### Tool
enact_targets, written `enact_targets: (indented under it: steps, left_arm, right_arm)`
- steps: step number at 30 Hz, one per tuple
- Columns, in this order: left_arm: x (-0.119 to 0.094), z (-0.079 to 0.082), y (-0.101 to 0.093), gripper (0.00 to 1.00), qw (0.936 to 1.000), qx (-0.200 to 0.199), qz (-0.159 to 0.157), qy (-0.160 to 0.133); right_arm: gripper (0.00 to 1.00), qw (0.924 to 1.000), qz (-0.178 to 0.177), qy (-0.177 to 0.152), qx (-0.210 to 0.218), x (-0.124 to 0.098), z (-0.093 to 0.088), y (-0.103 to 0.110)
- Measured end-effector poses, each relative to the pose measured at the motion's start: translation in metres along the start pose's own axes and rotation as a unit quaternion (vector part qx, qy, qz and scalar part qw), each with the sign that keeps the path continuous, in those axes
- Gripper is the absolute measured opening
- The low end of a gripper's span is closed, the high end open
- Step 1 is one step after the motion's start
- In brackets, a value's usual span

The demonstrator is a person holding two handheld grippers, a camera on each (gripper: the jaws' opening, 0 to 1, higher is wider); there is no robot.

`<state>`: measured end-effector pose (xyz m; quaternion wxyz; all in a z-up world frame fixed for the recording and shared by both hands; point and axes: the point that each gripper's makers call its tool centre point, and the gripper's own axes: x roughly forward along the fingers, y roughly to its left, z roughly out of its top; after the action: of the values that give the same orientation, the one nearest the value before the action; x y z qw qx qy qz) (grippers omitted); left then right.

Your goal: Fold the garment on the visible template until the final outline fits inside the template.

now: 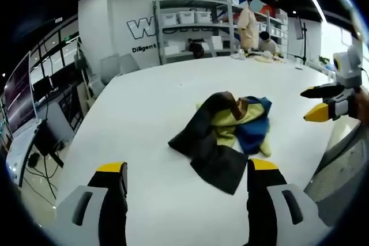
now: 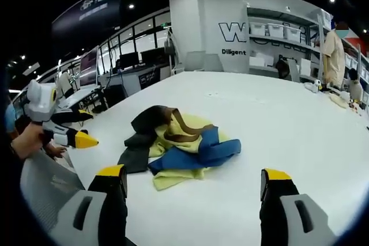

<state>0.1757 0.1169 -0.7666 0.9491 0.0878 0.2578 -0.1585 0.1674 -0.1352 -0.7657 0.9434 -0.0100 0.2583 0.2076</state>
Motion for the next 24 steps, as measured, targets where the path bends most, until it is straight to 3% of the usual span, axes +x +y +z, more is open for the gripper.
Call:
enact_targets:
  steps: [14, 18, 24]
  left_arm:
    - [0.001, 0.001, -0.006, 0.91, 0.9996, -0.019, -0.018, -0.007]
    - [0.000, 0.009, -0.008, 0.97, 0.9982, -0.042, -0.031, -0.030]
    - [0.000, 0.013, -0.009, 0.99, 0.9981, -0.036, -0.030, -0.040]
  right_arm:
    - [0.98, 0.9999, 0.009, 0.001, -0.003, 0.001, 0.000, 0.004]
    - [0.98, 0.9999, 0.010, 0.002, -0.003, 0.001, -0.001, 0.005]
    - [0.99, 0.9999, 0.011, -0.003, -0.005, 0.001, 0.001, 0.005]
